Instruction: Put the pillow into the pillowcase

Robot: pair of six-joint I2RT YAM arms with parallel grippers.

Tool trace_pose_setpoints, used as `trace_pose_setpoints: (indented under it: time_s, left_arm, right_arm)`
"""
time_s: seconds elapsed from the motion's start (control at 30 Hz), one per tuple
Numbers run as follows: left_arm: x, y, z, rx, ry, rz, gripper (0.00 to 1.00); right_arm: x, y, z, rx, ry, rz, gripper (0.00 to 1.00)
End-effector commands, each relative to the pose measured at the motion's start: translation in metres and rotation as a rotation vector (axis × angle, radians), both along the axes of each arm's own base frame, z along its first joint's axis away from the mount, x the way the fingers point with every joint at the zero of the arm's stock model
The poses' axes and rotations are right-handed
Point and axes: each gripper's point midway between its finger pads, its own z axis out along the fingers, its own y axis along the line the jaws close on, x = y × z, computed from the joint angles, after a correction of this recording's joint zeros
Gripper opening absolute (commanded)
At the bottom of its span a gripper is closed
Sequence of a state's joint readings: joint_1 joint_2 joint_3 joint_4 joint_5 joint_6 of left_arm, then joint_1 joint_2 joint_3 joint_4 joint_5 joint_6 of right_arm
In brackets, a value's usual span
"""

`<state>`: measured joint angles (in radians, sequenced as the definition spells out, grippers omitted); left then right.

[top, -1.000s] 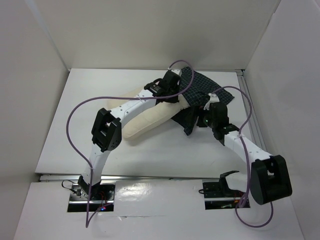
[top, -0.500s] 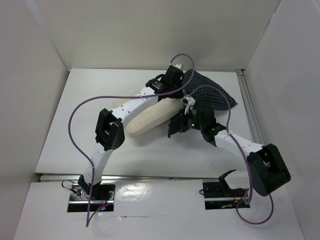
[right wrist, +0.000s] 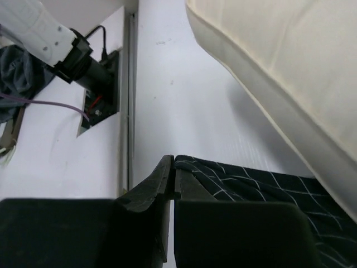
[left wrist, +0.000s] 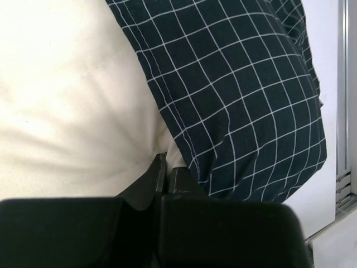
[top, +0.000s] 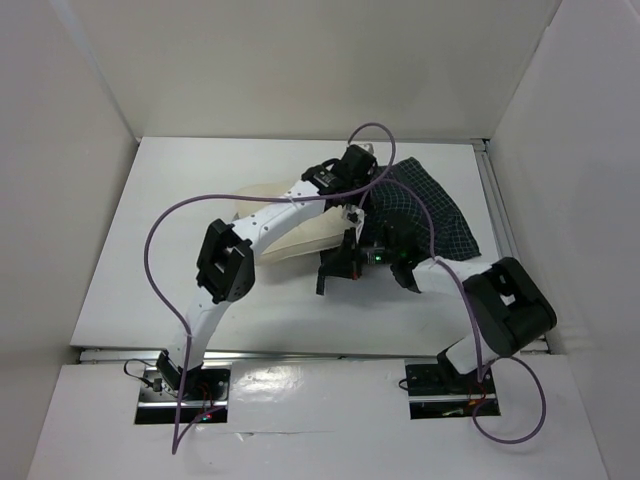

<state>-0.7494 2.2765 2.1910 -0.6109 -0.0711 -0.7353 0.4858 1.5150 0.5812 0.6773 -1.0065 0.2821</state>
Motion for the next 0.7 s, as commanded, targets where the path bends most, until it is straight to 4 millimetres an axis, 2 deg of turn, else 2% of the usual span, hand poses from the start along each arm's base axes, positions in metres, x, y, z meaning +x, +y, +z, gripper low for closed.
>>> trace_pose_setpoints:
  time_s: [0.0,0.03,0.07,0.1,0.13,0.17,0.2,0.23,0.27,0.3,0.33,0.4,0.43,0.47,0.5,0.53,0.57,0.6,0.63,0.67]
  left_arm:
    - [0.019,-0.019,0.025,-0.104,-0.115,0.001,0.0]
    - [0.012,-0.011,0.023,-0.066,-0.117,-0.024,0.0]
    - [0.005,-0.006,0.02,-0.046,-0.103,-0.047,0.18]
    - [-0.001,0.0,0.017,-0.024,-0.09,-0.053,0.35]
    - [-0.014,0.008,0.0,0.015,-0.049,-0.079,0.54]
    - [-0.021,0.015,0.014,0.009,-0.055,-0.079,0.71]
    - [-0.026,0.021,0.016,0.018,-0.057,-0.087,0.89]
    - [-0.032,0.027,0.017,0.028,-0.056,-0.093,0.97]
    - [-0.043,0.04,0.004,0.071,-0.026,-0.094,1.0]
    - [-0.046,0.045,0.01,0.073,-0.036,-0.086,1.0]
    - [-0.051,0.05,0.028,0.058,-0.064,-0.091,1.0]
    - [-0.05,0.064,0.034,0.074,-0.078,-0.059,1.0]
    - [-0.047,0.071,0.039,0.087,-0.092,-0.051,1.0]
    - [-0.042,0.078,0.045,0.11,-0.108,-0.002,1.0]
    - [-0.041,0.091,0.047,0.135,-0.096,0.023,1.0]
    - [-0.033,0.103,0.049,0.146,-0.093,0.053,1.0]
    - [-0.028,0.109,0.049,0.146,-0.092,0.069,1.0]
    - [-0.024,0.115,0.053,0.136,-0.094,0.08,1.0]
    - [-0.018,0.12,0.053,0.124,-0.097,0.093,1.0]
    - [-0.004,0.133,0.058,0.105,-0.104,0.124,1.0]
  right_arm:
    - [-0.045,0.009,0.041,0.033,-0.1,0.185,0.08]
    - [-0.034,0.009,0.052,0.009,-0.179,0.148,0.35]
    - [-0.03,0.005,0.056,-0.023,-0.181,0.105,0.47]
    - [-0.035,-0.004,0.063,-0.059,-0.176,0.065,0.59]
    - [-0.021,-0.01,0.068,-0.099,-0.211,-0.037,0.75]
    - [-0.019,-0.016,0.072,-0.117,-0.212,-0.09,0.8]
    - [-0.019,-0.023,0.073,-0.144,-0.199,-0.143,0.84]
    - [-0.008,-0.037,0.089,-0.151,-0.247,-0.27,0.87]
    - [-0.006,-0.044,0.095,-0.154,-0.238,-0.332,0.89]
    - [-0.001,-0.054,0.095,-0.166,-0.23,-0.4,0.96]
    - [0.005,-0.067,0.103,-0.176,-0.257,-0.491,0.98]
    - [0.015,-0.082,0.104,-0.204,-0.224,-0.599,1.0]
    - [0.032,-0.095,0.102,-0.246,-0.215,-0.716,1.0]
    - [0.041,-0.1,0.112,-0.251,-0.213,-0.773,1.0]
    - [0.05,-0.107,0.111,-0.277,-0.21,-0.824,1.0]
    - [0.066,-0.119,0.1,-0.341,-0.186,-0.923,1.0]
    - [0.075,-0.122,0.101,-0.361,-0.187,-0.964,1.0]
    - [0.084,-0.125,0.109,-0.37,-0.194,-1.001,1.0]
    - [0.093,-0.127,0.109,-0.398,-0.205,-1.027,1.0]
    - [0.107,-0.131,0.098,-0.464,-0.217,-1.058,1.0]
